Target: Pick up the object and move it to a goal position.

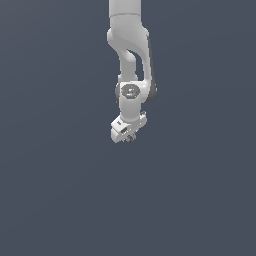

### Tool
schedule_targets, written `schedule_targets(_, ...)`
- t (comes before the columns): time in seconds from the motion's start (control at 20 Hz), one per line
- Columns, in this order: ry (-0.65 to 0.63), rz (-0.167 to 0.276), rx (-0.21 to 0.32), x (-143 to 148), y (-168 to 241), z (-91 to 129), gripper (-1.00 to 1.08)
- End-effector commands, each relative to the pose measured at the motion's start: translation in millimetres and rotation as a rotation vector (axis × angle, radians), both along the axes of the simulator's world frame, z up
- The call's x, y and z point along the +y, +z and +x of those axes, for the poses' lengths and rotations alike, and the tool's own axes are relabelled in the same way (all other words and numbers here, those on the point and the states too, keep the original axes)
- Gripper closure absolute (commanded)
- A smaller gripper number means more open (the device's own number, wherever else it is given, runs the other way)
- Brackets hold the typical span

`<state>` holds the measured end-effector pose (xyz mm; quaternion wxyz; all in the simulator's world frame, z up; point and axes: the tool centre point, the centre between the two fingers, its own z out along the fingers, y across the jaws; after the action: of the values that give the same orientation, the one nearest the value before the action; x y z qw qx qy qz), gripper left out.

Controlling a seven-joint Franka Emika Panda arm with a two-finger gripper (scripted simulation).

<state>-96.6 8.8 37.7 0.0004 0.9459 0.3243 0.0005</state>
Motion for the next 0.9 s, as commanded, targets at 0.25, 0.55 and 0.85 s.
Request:
schedule_targets(0.25, 0.000, 0.000, 0.000, -1.0, 9.1, 0.0, 1.08)
schedule_targets(0.55, 0.001, 0.000, 0.000, -4.2, 37.1, -0.2, 1.08)
schedule_targets(0.85, 0.002, 0.000, 0.000, -9.4, 84.2, -0.2, 1.08)
